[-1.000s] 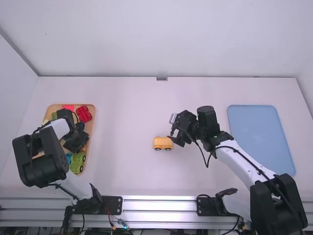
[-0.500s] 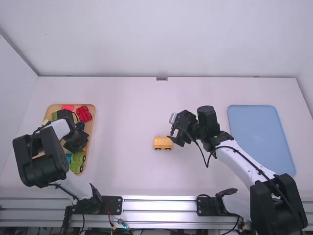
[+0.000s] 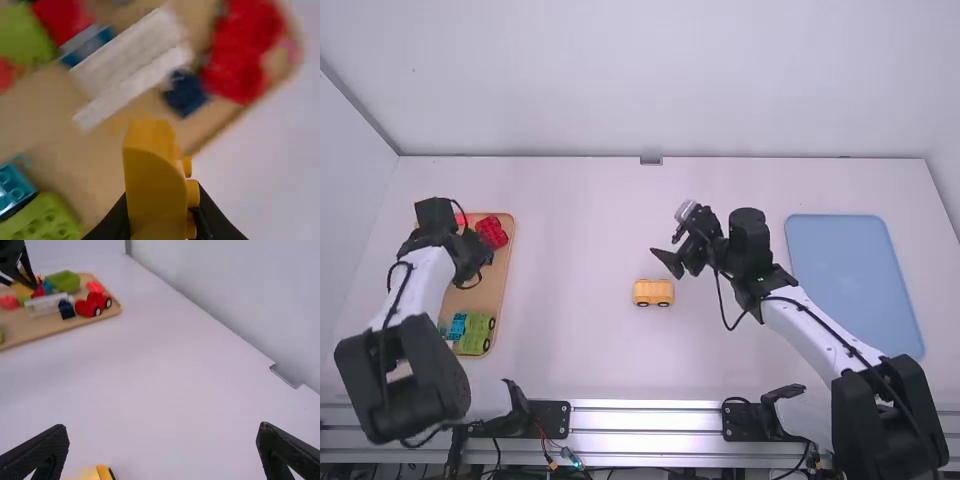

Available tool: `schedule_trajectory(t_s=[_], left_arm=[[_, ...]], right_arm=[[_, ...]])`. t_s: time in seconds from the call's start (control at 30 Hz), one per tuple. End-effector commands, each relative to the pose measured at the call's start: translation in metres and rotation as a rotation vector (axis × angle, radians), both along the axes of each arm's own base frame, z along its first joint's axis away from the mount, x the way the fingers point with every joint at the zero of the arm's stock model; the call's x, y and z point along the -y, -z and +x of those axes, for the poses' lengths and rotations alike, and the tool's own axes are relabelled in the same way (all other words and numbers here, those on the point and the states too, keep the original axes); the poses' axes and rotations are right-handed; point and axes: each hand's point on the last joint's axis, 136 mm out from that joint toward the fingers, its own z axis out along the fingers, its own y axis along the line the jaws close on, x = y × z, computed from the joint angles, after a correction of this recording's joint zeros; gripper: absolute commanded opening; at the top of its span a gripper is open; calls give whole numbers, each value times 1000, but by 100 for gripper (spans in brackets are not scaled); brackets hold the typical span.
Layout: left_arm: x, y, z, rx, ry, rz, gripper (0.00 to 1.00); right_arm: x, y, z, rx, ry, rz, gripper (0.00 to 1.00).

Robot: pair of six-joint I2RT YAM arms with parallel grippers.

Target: Assemble lego blocks to make yellow taxi

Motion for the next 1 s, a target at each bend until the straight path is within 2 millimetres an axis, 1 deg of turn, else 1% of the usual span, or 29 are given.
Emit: schedule_trajectory(t_s=[0.0, 0.07, 0.1, 0.13, 0.17, 0.2, 0.23, 0.27, 0.3, 0.33, 0.37, 0.4, 0.43, 0.47, 0.5, 0.63, 0.8, 0.97], left_arm=[[52, -23, 16, 122, 280, 9, 2], [83, -38, 29, 207, 425, 70, 2], [109, -47, 37, 266, 542, 126, 2], [112, -48, 37, 272, 554, 132, 2], [134, -52, 41, 313, 625, 163, 2], [151, -55, 44, 344, 687, 179, 2], [184, -59, 47, 399, 805, 206, 2], [191, -59, 47, 412, 831, 213, 2], [204, -61, 47, 435, 878, 225, 2], [229, -64, 46, 479, 969, 251, 2], [245, -66, 45, 512, 1022, 266, 2], [258, -68, 43, 539, 1063, 273, 2], [265, -69, 42, 555, 1086, 279, 2], [284, -71, 38, 598, 1143, 295, 2], [294, -72, 36, 626, 1172, 299, 2], [317, -70, 30, 684, 1222, 297, 2], [326, -59, 31, 679, 1253, 295, 2], [340, -46, 36, 685, 1275, 290, 2]], right_arm=[[7, -7, 5, -105, 72, 107, 99], [10, -10, 11, -144, 79, 170, 99], [10, -13, 11, -188, 41, 232, 99], [10, -13, 11, -193, 36, 239, 99], [9, -15, 10, -234, 1, 286, 99], [9, -15, 11, -262, -22, 314, 99], [9, -13, 14, -312, -58, 353, 99], [8, -13, 14, -323, -67, 361, 99], [7, -11, 15, -345, -84, 374, 99], [3, -9, 16, -381, -121, 395, 99], [1, -7, 17, -397, -142, 406, 100], [-1, -6, 19, -410, -159, 416, 100], [-2, -5, 19, -419, -164, 423, 98], [-7, -3, 20, -439, -190, 442, 96], [-9, -1, 21, -448, -199, 451, 96], [-19, -4, 22, -459, -222, 489, 93], [-27, -6, 22, -458, -210, 496, 91], [-42, 3, 22, -495, -158, 491, 88]])
